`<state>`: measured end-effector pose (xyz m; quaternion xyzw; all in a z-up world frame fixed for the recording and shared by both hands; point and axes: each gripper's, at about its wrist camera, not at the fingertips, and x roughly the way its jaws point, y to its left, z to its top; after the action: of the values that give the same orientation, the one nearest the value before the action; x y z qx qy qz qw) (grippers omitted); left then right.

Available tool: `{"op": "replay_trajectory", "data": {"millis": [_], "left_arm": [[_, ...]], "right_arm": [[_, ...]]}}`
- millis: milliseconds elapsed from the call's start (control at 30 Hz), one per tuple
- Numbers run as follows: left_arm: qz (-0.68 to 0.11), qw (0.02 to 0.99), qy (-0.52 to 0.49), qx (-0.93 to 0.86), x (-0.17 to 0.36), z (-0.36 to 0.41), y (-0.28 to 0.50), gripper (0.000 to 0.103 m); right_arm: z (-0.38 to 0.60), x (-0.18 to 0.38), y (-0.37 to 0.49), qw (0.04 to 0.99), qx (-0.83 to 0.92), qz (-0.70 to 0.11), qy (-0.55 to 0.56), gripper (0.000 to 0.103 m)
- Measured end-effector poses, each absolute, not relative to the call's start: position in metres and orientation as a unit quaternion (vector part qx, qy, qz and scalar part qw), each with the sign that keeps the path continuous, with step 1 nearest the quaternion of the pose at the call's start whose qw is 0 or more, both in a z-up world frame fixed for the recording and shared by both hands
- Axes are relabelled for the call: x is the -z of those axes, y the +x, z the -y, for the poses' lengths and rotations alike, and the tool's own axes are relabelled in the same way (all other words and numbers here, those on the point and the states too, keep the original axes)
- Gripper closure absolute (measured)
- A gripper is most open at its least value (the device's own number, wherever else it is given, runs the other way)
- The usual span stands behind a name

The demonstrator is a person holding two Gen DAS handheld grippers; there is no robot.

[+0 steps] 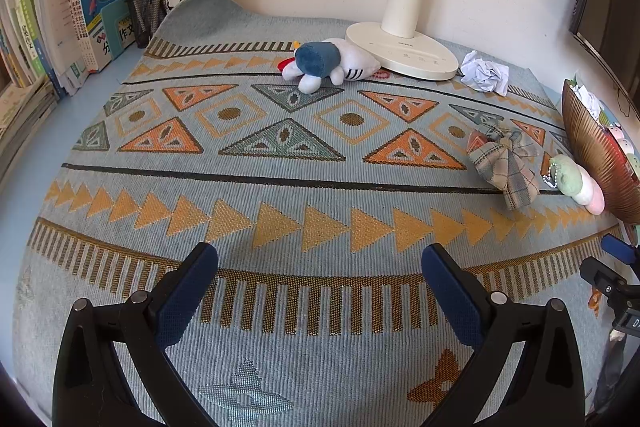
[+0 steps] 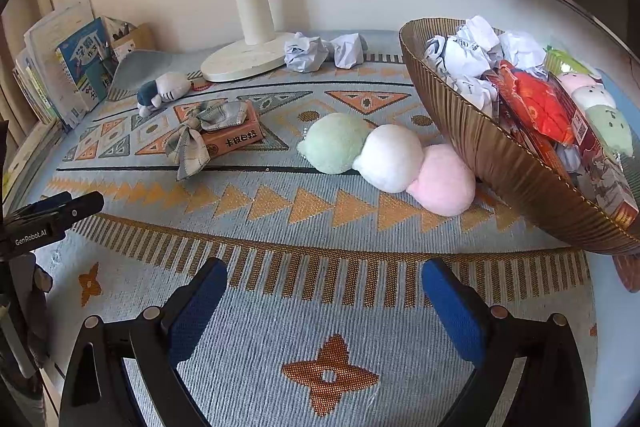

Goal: Organize objects
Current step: 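Move both tools back toward the blue-white plush and paper near the lamp, then grasp a crumpled paper ball with the right tool while the left grasps the blue-white plush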

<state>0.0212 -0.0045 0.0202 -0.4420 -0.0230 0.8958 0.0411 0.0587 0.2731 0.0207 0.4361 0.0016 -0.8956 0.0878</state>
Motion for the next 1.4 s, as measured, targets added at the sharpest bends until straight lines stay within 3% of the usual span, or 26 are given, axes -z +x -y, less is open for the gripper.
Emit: {"op": "replay_trajectory", "data": {"millis": [200,367,467,633,833,1000,1067,1133,1233,1400], "left_arm": [[0.044,0.08,-0.44,-0.893,-0.034,0.014,0.012,0.001],[-0.036,0.102,-0.384,-0.917,-0.07,0.004,-0.024,0.001],[-0.078,0.11,-0.386,-0.912,-0.066,-0.005,-0.065,0.001],[-0.064,0.112,-0.408,-0.904,-0.044,-0.002,-0.116,0.001],[-0.078,0.133,-0.422,-0.893,-0.029,-0.01,-0.136,0.001],[-0.065,0.143,-0.427,-0.89,-0.027,-0.01,-0.144,0.001],[-0.06,0.146,-0.426,-0.891,-0.028,-0.01,-0.145,0.007],[-0.06,0.147,-0.425,-0.891,-0.028,-0.01,-0.145,0.036],[-0.06,0.151,-0.414,-0.896,-0.031,-0.011,-0.142,0.045],[-0.028,0.168,-0.411,-0.896,-0.047,-0.004,-0.114,0.046]], "right_arm": [[-0.276,-0.032,0.065,0.09,0.908,-0.001,0.409,0.005],[-0.257,-0.067,0.05,0.142,0.904,0.022,0.402,0.005],[-0.229,-0.09,0.019,0.138,0.906,0.003,0.399,0.005],[-0.212,-0.089,-0.066,0.101,0.893,0.048,0.436,0.005],[-0.236,-0.051,-0.155,0.065,0.856,0.167,0.485,0.02],[-0.24,-0.033,-0.184,0.054,0.848,0.19,0.492,0.028],[-0.239,-0.03,-0.187,0.054,0.849,0.194,0.489,0.045],[-0.237,-0.032,-0.185,0.054,0.854,0.182,0.483,0.058],[-0.238,-0.039,-0.17,0.084,0.853,0.2,0.475,0.06],[-0.239,-0.068,-0.119,0.123,0.858,0.205,0.454,0.06]]}}
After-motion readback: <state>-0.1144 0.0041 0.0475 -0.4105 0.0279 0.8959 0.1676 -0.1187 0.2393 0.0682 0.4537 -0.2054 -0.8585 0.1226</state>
